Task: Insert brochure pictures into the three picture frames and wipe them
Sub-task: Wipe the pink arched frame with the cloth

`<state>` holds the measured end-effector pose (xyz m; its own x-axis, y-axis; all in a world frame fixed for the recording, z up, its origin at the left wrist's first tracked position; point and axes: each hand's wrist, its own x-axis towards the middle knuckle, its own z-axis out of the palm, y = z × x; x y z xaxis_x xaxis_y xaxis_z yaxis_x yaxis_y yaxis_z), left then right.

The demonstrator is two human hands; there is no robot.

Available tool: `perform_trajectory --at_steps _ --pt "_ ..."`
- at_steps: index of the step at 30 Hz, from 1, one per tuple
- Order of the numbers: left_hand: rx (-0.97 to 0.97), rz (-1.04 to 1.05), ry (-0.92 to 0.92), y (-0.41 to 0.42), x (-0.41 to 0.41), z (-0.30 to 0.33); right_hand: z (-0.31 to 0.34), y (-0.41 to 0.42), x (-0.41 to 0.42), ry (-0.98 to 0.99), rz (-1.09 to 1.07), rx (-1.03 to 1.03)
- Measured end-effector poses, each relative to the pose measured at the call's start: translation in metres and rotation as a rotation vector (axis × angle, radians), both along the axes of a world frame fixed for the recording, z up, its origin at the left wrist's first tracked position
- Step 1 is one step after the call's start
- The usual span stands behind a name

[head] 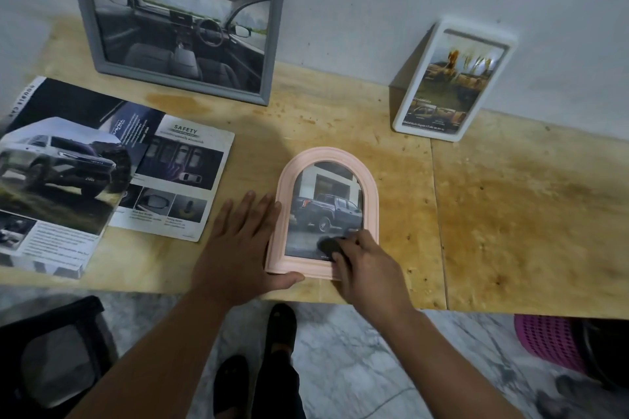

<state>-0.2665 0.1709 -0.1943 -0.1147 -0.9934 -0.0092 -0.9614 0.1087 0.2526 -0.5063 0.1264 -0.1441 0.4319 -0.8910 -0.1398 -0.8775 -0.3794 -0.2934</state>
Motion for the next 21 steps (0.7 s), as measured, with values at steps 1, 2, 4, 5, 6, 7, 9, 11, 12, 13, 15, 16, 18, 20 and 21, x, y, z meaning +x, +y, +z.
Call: perform_trajectory --at_steps 1,2,4,5,6,7,9,11,12,13,15,16,18,20,21 --pt "0.000 0.002 -0.001 0.000 0.000 0.000 0.000 0.008 0.008 -0.031 -0.018 0.019" --pt "0.001 0.002 -0.002 0.000 -0.001 0.000 -0.001 0.015 0.017 -0.063 -0.038 0.034" --pt "0.006 0.002 0.000 0.001 -0.001 0.001 -0.004 0.021 0.039 -0.114 -0.072 0.056" --pt "0.011 0.002 0.005 0.000 -0.002 0.001 -0.006 0.022 0.049 -0.140 -0.081 0.067" --pt "0.019 0.002 0.008 0.000 -0.002 0.001 -0.007 0.020 0.059 -0.174 -0.076 0.089" --pt "0.028 0.002 0.010 0.000 -0.002 0.001 -0.007 0.017 0.065 -0.210 -0.053 0.129" --pt "0.032 0.008 0.017 -0.001 -0.002 0.001 0.001 -0.002 0.067 -0.293 -0.010 0.277" --pt "0.018 0.004 0.013 0.000 -0.001 0.001 0.015 -0.031 0.058 -0.412 -0.050 0.421" --pt "0.006 0.002 0.011 0.000 -0.001 0.001 0.019 -0.048 0.052 -0.421 -0.084 0.370" --pt "-0.004 0.000 0.012 0.000 -0.001 0.001 0.021 -0.066 0.046 -0.386 -0.117 0.250" --pt "-0.018 0.000 0.014 -0.001 -0.001 0.002 0.018 -0.097 0.040 -0.258 -0.191 0.020" --pt "-0.022 -0.001 0.012 -0.001 -0.001 0.002 0.014 -0.108 0.041 -0.189 -0.211 -0.036" --pt "-0.027 -0.001 0.011 -0.001 -0.001 0.001 0.003 -0.113 0.051 -0.074 -0.172 -0.058" --pt "-0.028 -0.002 0.020 0.000 -0.001 0.001 -0.009 -0.100 0.062 -0.042 -0.067 -0.063" --pt "-0.029 -0.002 0.027 0.000 -0.001 0.001 -0.013 -0.089 0.065 -0.039 0.003 -0.061"
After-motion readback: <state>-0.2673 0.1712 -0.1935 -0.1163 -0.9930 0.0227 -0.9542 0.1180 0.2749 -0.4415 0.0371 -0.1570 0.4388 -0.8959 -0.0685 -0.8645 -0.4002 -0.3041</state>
